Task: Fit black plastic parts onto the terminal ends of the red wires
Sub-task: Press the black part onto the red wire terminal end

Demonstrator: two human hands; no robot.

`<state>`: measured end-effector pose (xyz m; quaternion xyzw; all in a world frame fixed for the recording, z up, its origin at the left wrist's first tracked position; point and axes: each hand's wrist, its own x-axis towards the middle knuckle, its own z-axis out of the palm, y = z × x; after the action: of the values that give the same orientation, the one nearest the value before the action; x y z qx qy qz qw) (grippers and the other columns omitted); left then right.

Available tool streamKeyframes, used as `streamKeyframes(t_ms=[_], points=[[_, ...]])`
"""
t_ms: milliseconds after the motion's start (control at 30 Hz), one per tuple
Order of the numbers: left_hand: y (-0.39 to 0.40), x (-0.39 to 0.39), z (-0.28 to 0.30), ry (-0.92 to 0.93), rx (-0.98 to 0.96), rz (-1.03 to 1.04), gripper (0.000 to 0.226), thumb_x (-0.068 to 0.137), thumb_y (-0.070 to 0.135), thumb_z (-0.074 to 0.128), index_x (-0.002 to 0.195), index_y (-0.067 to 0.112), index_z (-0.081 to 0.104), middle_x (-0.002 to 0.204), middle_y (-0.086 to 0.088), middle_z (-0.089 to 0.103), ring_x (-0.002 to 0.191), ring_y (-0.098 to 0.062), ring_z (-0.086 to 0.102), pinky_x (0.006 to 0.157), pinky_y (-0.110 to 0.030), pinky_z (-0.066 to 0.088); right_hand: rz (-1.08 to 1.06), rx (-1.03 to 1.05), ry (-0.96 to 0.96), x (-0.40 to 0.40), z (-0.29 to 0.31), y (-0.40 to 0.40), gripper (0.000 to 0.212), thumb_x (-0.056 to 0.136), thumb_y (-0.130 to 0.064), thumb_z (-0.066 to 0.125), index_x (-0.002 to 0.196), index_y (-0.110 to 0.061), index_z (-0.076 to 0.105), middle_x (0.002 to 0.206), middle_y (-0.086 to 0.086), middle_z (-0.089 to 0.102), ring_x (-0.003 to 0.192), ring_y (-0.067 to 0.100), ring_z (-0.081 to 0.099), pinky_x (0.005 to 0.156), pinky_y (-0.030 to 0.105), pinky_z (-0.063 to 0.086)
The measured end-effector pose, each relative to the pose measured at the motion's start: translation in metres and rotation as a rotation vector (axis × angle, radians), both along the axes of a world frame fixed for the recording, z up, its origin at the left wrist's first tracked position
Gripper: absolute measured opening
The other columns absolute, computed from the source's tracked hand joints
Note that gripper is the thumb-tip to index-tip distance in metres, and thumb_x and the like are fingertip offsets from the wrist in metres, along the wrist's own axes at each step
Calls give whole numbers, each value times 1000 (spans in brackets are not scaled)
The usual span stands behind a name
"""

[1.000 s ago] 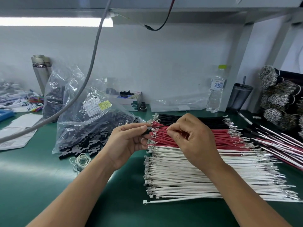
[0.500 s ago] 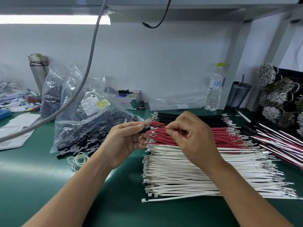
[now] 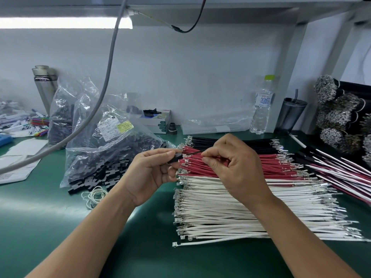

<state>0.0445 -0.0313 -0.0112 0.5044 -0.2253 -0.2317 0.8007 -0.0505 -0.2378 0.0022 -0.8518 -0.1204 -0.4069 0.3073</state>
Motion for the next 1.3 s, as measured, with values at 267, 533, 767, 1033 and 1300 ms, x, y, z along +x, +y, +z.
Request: streamKeyframes(t_ms=[267, 533, 767, 1033, 1300], points=[[0, 0, 0, 5, -1, -11, 18, 84, 10, 66, 95, 4, 80, 71, -10, 68, 52, -16, 60, 53, -28, 57, 7, 16, -25, 0, 1, 1, 7, 85, -19, 79, 92, -19, 79, 85, -11, 59, 77, 11, 61, 64, 30, 53], [2, 1, 1, 20, 8, -45, 28, 73, 19, 79, 96, 4, 80, 71, -10, 68, 52, -15, 61, 52, -26, 58, -34, -83, -46, -2, 2, 0, 3, 86, -19, 79, 89, -17, 79, 82, -11, 59, 74, 9, 59, 63, 30, 53], [2, 2, 0, 19, 72, -16, 33, 67, 20, 83, 95, 4, 81, 71, -11, 69, 52, -15, 62, 52, -27, 58, -165, -300, -91, -7, 8, 5, 2, 86, -19, 79, 86, -20, 77, 80, -11, 58, 73, 4, 53, 59, 22, 47], [-1, -3, 3, 45, 81, -80, 32, 67, 23, 83, 94, 6, 81, 71, -9, 68, 52, -14, 61, 52, -27, 59, -160, -301, -60, -6, 4, 14, 3, 88, -20, 77, 90, -19, 78, 82, -10, 60, 74, 5, 54, 61, 19, 42], [0, -3, 3, 53, 42, -80, 29, 72, 21, 80, 96, 4, 80, 72, -9, 68, 53, -13, 63, 54, -26, 59, -237, -315, -143, -6, -1, 23, 1, 87, -17, 78, 88, -18, 77, 81, -7, 59, 72, 8, 54, 56, 21, 45]])
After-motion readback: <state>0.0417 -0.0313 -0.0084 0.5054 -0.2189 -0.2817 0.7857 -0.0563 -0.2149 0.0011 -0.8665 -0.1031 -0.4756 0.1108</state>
